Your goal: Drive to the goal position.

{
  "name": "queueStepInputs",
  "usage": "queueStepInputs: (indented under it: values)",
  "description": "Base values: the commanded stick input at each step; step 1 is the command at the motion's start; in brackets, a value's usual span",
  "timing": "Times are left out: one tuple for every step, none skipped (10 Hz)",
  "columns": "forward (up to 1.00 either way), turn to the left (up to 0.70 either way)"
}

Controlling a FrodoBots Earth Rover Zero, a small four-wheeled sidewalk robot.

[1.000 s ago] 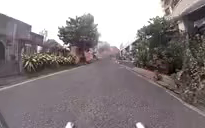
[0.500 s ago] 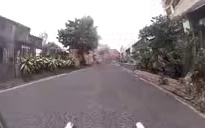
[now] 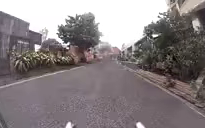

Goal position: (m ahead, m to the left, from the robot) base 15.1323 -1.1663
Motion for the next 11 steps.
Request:
queueStepInputs:
  values:
    - [0.70,0.00]
    - [0.70,0.00]
    - [0.70,0.00]
    - [0.70,0.00]
    - [0.70,0.00]
    - [0.70,0.00]
    - [0.70,0.00]
    - [0.70,0.00]
    - [0.70,0.00]
    - [0.70,0.00]
    - [0.70,0.00]
